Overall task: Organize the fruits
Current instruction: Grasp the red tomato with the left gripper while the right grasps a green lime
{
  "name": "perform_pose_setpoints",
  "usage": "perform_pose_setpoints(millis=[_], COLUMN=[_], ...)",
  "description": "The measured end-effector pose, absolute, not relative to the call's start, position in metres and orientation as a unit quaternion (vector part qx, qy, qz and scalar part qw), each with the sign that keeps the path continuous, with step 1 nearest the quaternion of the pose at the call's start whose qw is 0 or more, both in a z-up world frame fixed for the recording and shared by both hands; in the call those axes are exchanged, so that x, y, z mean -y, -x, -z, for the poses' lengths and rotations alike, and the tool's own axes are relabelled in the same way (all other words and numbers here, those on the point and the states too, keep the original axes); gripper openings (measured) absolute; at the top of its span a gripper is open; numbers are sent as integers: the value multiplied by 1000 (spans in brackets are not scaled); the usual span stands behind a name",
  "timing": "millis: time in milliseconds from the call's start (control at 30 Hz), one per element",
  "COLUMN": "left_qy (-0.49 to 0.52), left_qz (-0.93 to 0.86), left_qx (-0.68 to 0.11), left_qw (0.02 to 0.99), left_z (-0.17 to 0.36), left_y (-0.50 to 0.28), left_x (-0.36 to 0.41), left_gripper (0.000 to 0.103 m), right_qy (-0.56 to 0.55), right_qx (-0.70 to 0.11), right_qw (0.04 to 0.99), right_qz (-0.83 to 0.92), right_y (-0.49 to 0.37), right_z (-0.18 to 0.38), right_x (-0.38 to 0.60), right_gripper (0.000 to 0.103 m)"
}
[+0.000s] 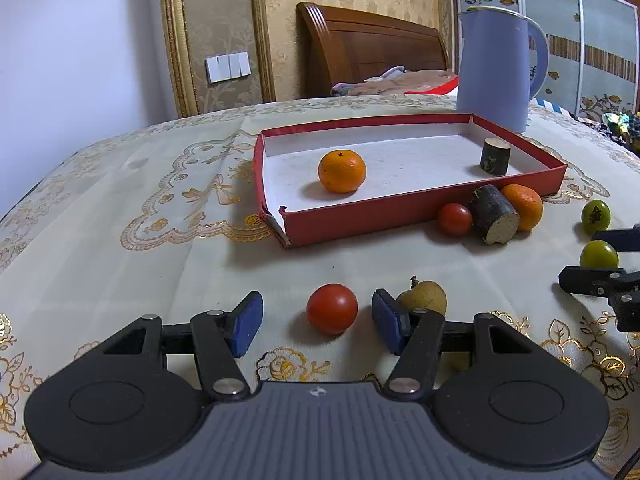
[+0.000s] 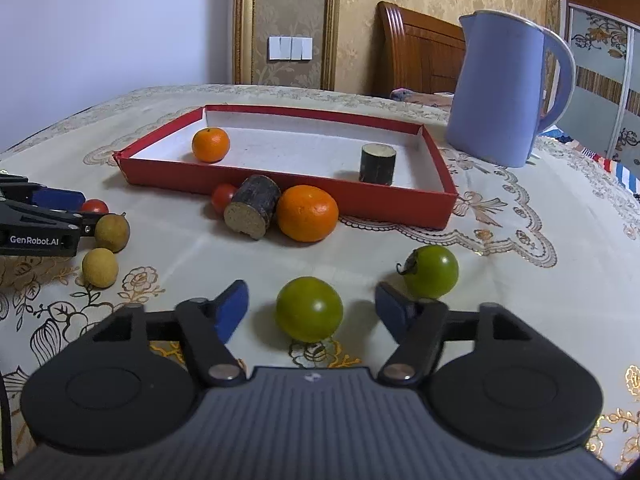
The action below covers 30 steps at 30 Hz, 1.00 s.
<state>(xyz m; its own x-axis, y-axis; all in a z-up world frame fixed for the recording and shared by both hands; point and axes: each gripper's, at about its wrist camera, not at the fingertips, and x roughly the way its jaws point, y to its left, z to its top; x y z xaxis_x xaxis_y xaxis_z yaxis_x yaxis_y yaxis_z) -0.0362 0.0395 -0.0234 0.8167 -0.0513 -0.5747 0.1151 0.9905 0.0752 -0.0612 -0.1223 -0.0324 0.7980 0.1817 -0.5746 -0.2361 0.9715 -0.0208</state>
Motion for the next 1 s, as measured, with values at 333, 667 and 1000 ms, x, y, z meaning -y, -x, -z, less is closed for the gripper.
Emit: perform_pose_setpoints(millis=[333, 667, 1000], left_qy=[-53, -55, -62], left_qz=[50, 57, 55], left_qx=[-296, -298, -293], left_qw=[952, 951, 952], left_z=[23, 21, 22], left_y=[46, 46, 43], left_x=[-37, -35, -33], left_gripper=[38, 33, 25], right_qy=[68, 70, 64], right_qx=[-289, -287, -284], right_qw=[948, 948, 950], right_qz=[-116, -116, -110], right_y=[65, 66, 67], right_z=[32, 32, 31], right_x=[114, 114, 115], right_gripper=[31, 31, 31])
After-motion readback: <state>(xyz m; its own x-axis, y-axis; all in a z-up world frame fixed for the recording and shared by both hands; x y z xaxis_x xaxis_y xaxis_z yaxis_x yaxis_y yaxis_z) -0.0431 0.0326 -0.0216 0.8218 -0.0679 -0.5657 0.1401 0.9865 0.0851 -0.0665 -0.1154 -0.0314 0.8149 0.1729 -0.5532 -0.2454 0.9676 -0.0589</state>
